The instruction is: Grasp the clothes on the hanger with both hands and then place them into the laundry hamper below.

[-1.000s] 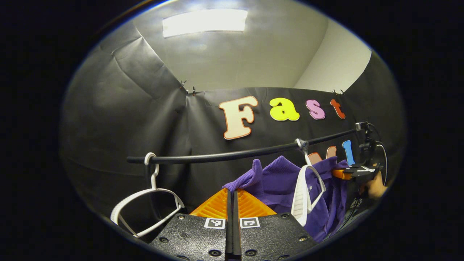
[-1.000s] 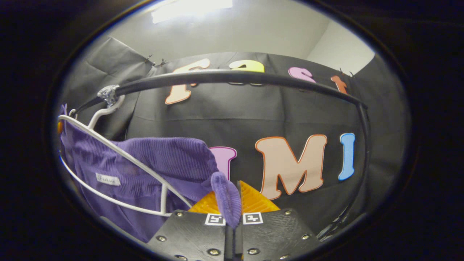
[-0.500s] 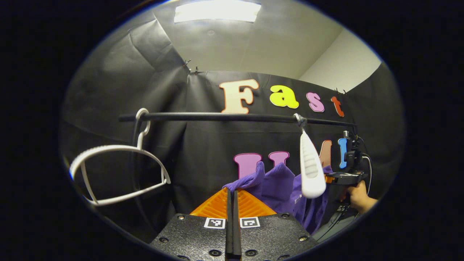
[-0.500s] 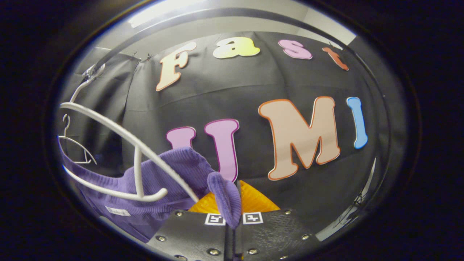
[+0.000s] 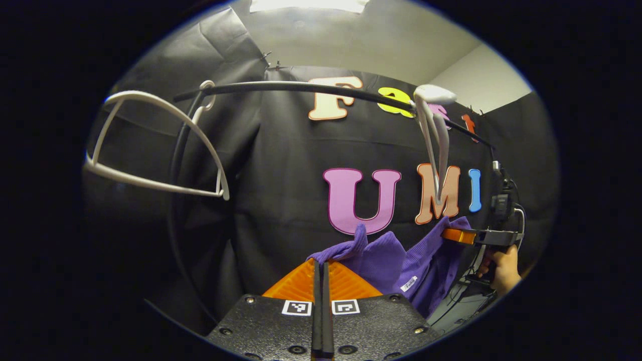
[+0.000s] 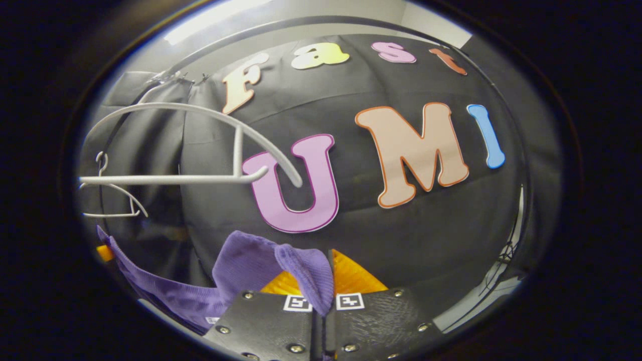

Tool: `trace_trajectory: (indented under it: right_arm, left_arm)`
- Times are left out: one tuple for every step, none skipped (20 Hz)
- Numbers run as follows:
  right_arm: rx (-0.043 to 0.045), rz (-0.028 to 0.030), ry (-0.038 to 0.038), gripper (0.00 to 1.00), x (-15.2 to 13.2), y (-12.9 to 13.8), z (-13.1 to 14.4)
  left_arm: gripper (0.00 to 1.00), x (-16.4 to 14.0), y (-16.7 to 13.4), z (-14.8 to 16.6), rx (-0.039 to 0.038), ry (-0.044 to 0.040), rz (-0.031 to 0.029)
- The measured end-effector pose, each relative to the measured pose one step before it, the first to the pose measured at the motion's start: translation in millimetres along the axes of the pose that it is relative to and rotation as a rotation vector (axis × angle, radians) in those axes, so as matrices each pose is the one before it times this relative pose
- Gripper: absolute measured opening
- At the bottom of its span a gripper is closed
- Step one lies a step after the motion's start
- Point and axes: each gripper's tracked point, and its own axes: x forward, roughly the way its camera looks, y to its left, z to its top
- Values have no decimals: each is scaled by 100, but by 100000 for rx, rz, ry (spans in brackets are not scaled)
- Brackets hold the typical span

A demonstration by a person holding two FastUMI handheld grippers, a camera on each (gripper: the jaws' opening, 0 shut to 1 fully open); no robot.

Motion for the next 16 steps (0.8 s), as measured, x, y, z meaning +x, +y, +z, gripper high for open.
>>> trace_trajectory:
  right_arm:
    - [797, 511, 482, 7, -870, 312, -515]
    - [801, -58, -5, 7, -1086, 146, -386]
    - [546, -369, 35, 7, -1253, -39, -430]
    - [542, 163, -260, 7, -1204, 296, -168]
    - [211, 77, -173, 7, -983, 280, 7]
    - [269, 247, -407, 7, -1167, 263, 9]
    - [544, 273, -754, 7, -1101, 217, 194]
    - [817, 205, -1017, 7, -1122, 234, 275]
    - [232, 206, -568, 7, -1002, 228, 446]
    - [-65, -224, -478, 7, -941, 32, 209]
    - [-133, 282, -543, 7, -923, 252, 438]
    - [-529, 287, -250, 7, -827, 154, 201]
    - [295, 558, -380, 7, -723, 269, 377]
    - [311, 1059, -328, 7, -665, 411, 348]
    - [159, 709, -188, 7, -684, 276, 127]
    - [238, -21, -310, 7, -598, -87, 166]
  left_arm:
    - [0, -272, -73, -812, -308, 1085, -508]
    - [0, -390, -218, -680, -686, 1294, -922]
    - [0, -363, -328, -474, -535, 722, -1380]
    - [0, -478, -241, -493, -386, 695, -1306]
    - [0, -572, -267, -270, 36, 617, -1032]
    - [0, -325, -242, -1, 210, -27, -765]
    - [0, -321, -403, 160, 773, -89, -825]
    - [0, -517, -482, 178, 625, -340, -376]
    - [0, -498, -352, 391, 139, -703, -186]
    - [0, -445, -415, 367, -617, -991, -426]
    - [0, -363, -696, 462, -719, -1073, -860]
    - [0, -86, -732, 249, -518, -536, -675]
    - [0, -137, -718, 335, -65, -873, -889]
    - [0, -169, -814, 41, -414, -649, -824]
    - [0, -1, -878, 212, -86, -609, -1107]
    - [0, 112, -940, -77, 204, -201, -1278]
